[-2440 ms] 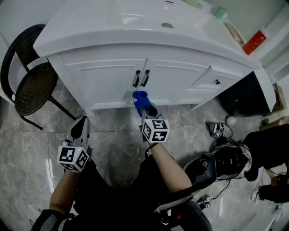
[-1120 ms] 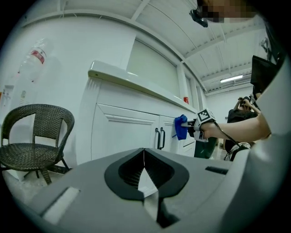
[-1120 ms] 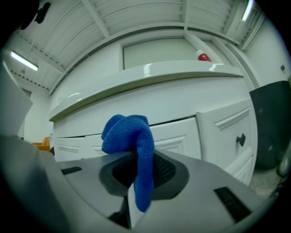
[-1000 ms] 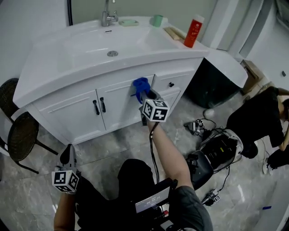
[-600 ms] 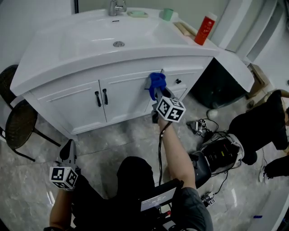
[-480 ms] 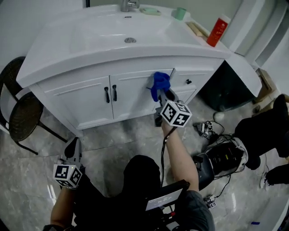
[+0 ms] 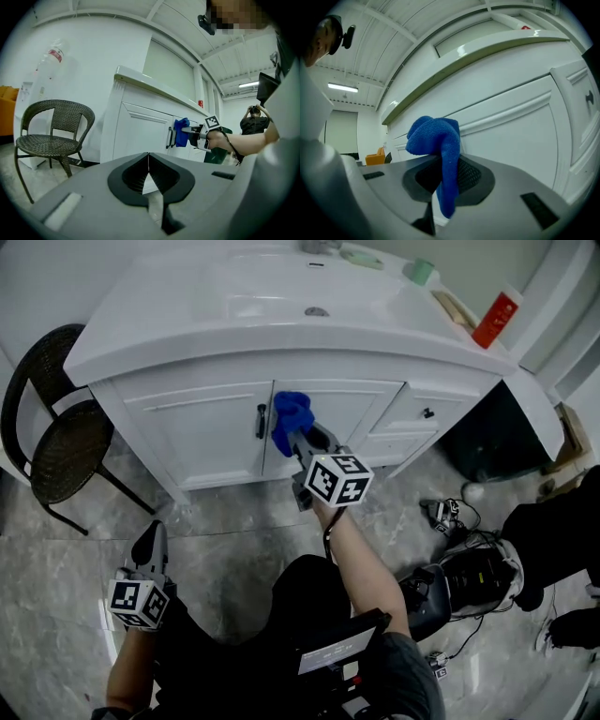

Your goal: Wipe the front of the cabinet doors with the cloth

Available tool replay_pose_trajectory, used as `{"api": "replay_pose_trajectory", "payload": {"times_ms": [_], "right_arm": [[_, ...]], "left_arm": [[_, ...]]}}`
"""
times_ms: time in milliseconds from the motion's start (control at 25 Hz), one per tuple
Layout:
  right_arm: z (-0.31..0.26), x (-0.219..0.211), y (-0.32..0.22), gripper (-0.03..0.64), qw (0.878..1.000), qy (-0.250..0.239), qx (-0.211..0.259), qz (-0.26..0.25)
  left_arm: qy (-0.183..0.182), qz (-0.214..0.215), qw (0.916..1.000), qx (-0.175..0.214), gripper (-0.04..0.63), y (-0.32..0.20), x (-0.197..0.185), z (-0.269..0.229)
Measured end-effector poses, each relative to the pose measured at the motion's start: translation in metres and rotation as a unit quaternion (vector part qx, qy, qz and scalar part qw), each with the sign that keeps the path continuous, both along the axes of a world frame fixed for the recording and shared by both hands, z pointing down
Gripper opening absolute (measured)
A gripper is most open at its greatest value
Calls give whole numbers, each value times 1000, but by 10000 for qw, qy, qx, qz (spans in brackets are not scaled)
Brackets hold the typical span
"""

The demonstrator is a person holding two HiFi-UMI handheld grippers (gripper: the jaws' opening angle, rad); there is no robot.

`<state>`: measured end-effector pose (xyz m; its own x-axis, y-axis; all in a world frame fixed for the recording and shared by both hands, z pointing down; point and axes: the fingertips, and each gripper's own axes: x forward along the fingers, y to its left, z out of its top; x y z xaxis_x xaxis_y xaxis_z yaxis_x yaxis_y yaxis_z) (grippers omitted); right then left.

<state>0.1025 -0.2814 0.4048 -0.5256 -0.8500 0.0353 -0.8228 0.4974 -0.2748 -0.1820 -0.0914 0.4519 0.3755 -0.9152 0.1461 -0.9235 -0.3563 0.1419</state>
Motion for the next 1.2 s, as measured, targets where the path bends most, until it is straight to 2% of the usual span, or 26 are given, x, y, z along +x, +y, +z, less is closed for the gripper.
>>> {"api": "replay_pose_trajectory", "payload": {"times_ms": [240, 600, 960, 1200], "right_arm": [[5, 4, -14, 52, 9999, 52, -51, 94], [22, 39, -29, 52, 9983, 271, -157, 486], [30, 127, -41, 52, 9933, 382, 39, 1091], [42, 197, -39, 52, 9825, 149, -107, 1851]], "left_arm": [[-47, -92, 9999, 52, 3, 2, -10, -8], [-114, -108, 9997, 207, 3, -6, -6, -31], [-82, 46, 9999, -68, 3, -10, 15, -7], [-172, 1, 9997, -166, 3, -9, 13, 1]]}}
